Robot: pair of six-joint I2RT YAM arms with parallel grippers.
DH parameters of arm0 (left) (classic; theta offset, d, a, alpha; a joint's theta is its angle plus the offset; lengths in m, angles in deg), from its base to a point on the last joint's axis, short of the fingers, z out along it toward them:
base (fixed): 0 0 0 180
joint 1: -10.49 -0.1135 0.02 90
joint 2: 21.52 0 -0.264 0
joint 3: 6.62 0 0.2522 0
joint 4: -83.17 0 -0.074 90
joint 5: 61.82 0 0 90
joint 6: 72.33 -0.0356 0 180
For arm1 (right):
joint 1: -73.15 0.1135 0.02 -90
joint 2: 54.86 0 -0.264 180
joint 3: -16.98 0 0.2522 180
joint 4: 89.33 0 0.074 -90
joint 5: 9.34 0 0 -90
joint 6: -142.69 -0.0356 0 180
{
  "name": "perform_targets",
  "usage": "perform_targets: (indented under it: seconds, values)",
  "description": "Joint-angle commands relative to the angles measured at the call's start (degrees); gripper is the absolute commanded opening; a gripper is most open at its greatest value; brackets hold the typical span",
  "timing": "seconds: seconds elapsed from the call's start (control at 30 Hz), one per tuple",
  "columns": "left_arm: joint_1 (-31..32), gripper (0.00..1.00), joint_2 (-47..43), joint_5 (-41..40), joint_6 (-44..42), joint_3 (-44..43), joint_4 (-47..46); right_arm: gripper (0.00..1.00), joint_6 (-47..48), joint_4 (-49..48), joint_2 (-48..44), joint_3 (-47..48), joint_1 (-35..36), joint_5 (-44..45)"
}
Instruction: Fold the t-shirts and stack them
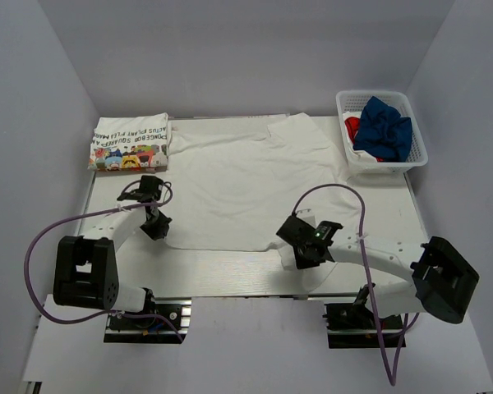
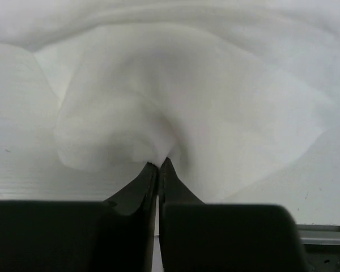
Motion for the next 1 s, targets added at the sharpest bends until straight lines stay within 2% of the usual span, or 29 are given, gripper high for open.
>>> perform_targets:
  seconds: [0.0,0.13,0.37,0.57,0.7,0.97]
  values:
    - [-0.1,0.0,-1.3,0.9,-1.2,-4.5,1.0,0.0,0.8,-0.7,-2.1,5.3,-2.2,4.0]
    - [-0.1,0.0,0.6,0.9,-1.7,-8.6,2.1,0.0,4.3,-0.7,0.9,10.2,-8.6,6.7]
    - [-0.1,0.0,7.2,-0.1,-1.7,-17.3,3.9,0.0,17.4,-4.6,6.4,20.6,-16.6,3.7]
    - [-0.1,0.0,16.6,-1.2,-1.7,-26.7,6.2,0.0,28.5,-7.0,14.3,31.3,-24.1,0.4]
    - [-0.7,0.0,22.5,-2.5,-1.7,-33.2,8.9,0.0,36.4,-9.1,19.6,37.2,-26.2,-1.9]
    - [-4.0,0.0,29.7,-3.0,1.7,-41.5,11.1,0.0,41.2,-10.1,31.1,48.5,-32.2,-4.5]
